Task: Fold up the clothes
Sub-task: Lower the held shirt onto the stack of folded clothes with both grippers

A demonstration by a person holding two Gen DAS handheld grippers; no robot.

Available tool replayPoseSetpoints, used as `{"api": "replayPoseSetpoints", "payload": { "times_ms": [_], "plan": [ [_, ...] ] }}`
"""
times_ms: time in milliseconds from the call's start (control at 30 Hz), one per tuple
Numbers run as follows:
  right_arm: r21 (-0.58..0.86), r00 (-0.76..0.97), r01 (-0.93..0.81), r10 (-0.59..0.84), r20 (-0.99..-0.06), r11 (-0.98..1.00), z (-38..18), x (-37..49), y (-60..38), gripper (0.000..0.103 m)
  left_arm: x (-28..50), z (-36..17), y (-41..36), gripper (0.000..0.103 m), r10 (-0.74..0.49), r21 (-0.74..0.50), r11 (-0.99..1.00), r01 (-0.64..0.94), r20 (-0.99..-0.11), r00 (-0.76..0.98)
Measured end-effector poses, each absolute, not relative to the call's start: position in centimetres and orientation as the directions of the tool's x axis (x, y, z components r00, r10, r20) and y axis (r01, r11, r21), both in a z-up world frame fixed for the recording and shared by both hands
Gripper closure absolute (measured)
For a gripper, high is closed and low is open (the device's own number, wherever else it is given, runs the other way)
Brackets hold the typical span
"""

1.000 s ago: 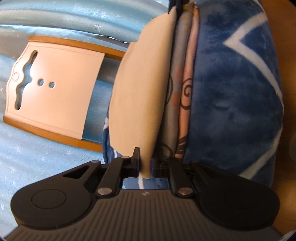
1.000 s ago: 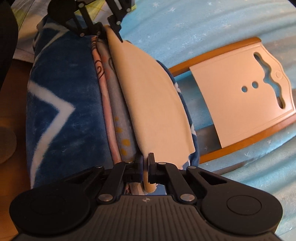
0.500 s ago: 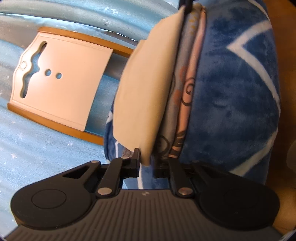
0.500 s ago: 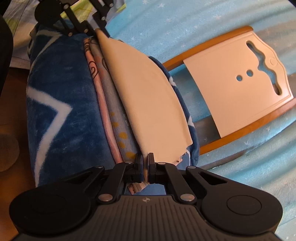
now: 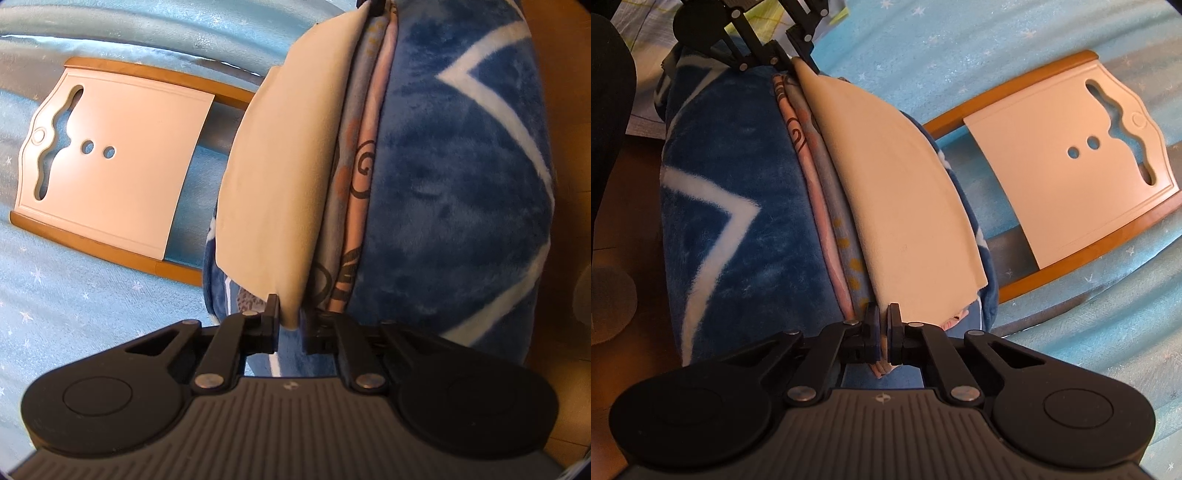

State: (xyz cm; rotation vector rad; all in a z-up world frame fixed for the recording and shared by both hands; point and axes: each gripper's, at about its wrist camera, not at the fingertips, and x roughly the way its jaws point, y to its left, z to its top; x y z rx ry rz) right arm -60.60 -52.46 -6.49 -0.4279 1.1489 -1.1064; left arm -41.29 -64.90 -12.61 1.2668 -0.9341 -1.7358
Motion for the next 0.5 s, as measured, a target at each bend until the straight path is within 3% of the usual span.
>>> {"api": "replayPoseSetpoints", "payload": {
  "times_ms": [200,500],
  "plan": [
    [-0.748,-0.035,0.503,-0.855,-0.518,0.433,-6.6,-61.7,-51.8,0.101,-39.0,-12.5,-64.7,0.095,-0.896,0.872,-0.443,0.211,-0.420,-0.145],
    [-0.604,-0.003,0.695,-0.838,-0.546,0.391,-4.9,-62.7,-49.8,0.102,-38.4,-8.4,-64.5,0.095,-0.893,0.767,-0.447,0.461,-0.417,-0.172]
  ]
}}
